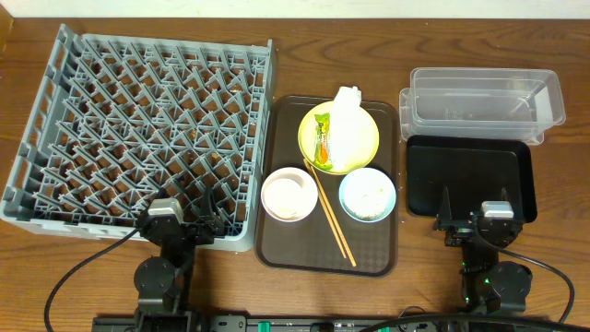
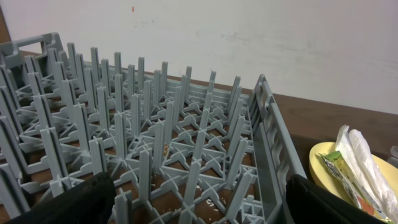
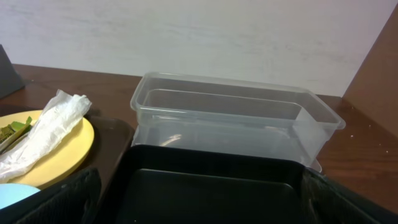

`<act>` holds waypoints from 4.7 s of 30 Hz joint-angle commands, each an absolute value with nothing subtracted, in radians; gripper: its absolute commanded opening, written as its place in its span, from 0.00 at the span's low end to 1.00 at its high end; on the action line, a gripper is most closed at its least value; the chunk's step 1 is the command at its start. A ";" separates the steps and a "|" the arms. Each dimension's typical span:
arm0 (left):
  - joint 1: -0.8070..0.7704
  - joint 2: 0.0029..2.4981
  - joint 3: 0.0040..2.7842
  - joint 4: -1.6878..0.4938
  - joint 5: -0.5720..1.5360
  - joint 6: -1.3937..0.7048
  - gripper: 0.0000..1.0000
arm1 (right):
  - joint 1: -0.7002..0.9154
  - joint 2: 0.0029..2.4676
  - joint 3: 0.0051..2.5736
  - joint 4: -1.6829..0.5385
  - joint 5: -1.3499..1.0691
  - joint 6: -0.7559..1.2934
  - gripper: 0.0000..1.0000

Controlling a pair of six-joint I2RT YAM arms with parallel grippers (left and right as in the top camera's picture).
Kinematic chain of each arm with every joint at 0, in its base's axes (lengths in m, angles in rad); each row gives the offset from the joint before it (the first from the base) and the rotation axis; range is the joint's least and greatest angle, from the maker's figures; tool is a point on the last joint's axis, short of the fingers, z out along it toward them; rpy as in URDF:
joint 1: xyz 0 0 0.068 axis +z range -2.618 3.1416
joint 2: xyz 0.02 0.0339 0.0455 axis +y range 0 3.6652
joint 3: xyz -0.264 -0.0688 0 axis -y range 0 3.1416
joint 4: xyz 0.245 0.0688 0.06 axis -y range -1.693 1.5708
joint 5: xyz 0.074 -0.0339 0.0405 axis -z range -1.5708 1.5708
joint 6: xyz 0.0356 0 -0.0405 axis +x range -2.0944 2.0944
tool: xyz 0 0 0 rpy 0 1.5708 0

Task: Sort waste into correct bins and load items into the dishwasher

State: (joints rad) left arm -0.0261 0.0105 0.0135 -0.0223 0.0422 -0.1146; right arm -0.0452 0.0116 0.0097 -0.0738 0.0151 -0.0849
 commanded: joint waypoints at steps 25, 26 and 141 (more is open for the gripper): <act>-0.022 0.006 0.004 -0.070 0.014 -0.109 0.91 | -0.054 0.006 0.005 -0.075 0.010 -0.091 0.99; -0.022 0.006 0.004 -0.070 0.014 -0.109 0.91 | -0.054 0.006 0.005 -0.075 0.010 -0.091 0.99; -0.297 1.461 1.375 -0.695 0.208 -0.131 0.89 | -0.055 0.921 0.877 -0.854 0.232 0.270 0.98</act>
